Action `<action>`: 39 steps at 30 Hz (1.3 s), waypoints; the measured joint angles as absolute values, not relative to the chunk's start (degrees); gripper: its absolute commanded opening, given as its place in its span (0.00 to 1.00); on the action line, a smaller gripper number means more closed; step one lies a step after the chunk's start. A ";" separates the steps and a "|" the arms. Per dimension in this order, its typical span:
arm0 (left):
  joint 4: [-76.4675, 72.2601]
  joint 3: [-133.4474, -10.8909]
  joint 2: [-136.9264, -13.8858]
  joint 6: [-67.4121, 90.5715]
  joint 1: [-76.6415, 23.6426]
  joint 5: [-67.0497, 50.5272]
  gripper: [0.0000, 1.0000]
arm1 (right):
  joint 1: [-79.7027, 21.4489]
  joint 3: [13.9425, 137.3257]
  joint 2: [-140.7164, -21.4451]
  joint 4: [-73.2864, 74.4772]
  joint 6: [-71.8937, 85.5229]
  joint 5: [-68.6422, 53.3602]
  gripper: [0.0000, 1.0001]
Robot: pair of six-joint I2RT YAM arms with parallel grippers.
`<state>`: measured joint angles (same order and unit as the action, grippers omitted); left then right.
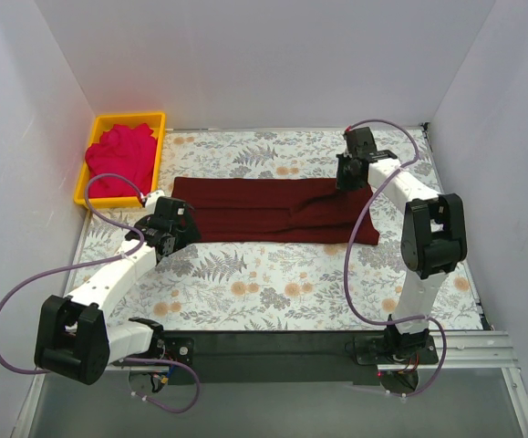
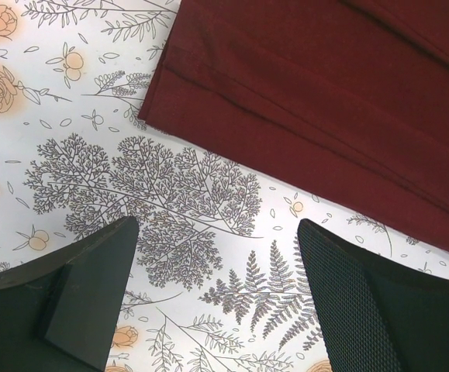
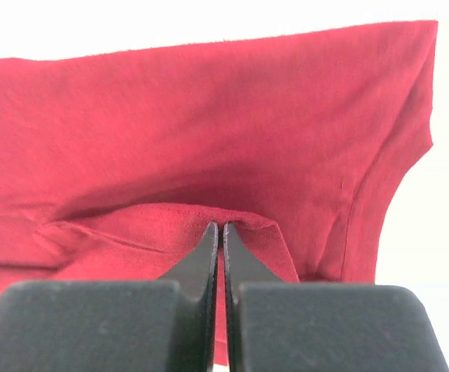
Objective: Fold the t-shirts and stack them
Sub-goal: Fold the tshirt
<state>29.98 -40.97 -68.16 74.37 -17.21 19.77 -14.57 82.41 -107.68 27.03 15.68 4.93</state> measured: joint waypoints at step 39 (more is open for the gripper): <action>30.00 -40.97 -68.88 74.83 -16.95 20.64 0.83 | -6.31 66.37 -103.59 -7.68 17.61 -13.26 0.07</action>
<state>30.00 -40.97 -68.88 74.83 -16.95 20.64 -6.31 66.37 -103.59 -7.68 17.61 -13.26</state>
